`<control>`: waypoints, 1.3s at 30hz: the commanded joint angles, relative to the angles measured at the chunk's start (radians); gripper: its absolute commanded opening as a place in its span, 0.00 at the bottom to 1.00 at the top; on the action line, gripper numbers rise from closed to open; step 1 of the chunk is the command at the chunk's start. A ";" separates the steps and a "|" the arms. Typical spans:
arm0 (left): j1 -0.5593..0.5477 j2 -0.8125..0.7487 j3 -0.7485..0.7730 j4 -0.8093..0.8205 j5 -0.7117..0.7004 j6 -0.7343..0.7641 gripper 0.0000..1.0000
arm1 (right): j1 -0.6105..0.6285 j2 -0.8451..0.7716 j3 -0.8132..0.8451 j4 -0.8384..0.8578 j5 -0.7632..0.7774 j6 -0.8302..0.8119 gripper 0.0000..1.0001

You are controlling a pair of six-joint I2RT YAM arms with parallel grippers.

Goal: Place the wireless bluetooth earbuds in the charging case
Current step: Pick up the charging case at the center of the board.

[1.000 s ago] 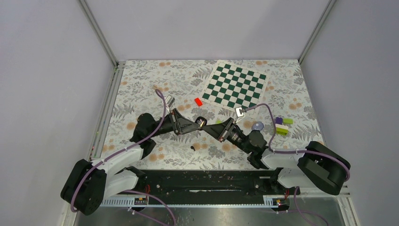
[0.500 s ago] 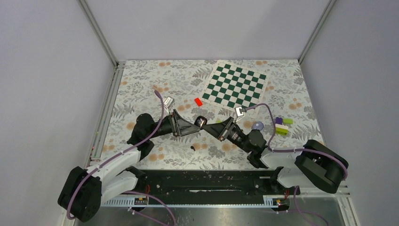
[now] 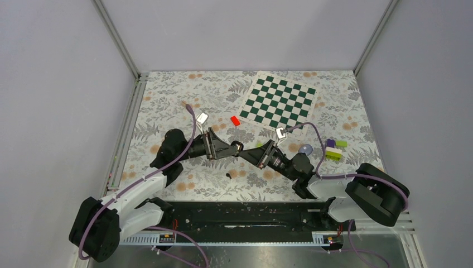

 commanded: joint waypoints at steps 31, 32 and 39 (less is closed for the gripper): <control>0.004 0.047 0.039 0.078 -0.031 -0.050 0.00 | -0.053 -0.042 -0.009 0.097 -0.072 0.007 0.60; 0.004 0.049 0.037 0.079 -0.032 -0.049 0.00 | -0.054 -0.051 -0.005 0.097 -0.078 0.004 0.62; 0.004 0.064 0.027 0.148 -0.013 -0.081 0.00 | -0.054 -0.025 0.018 0.096 -0.033 0.024 0.57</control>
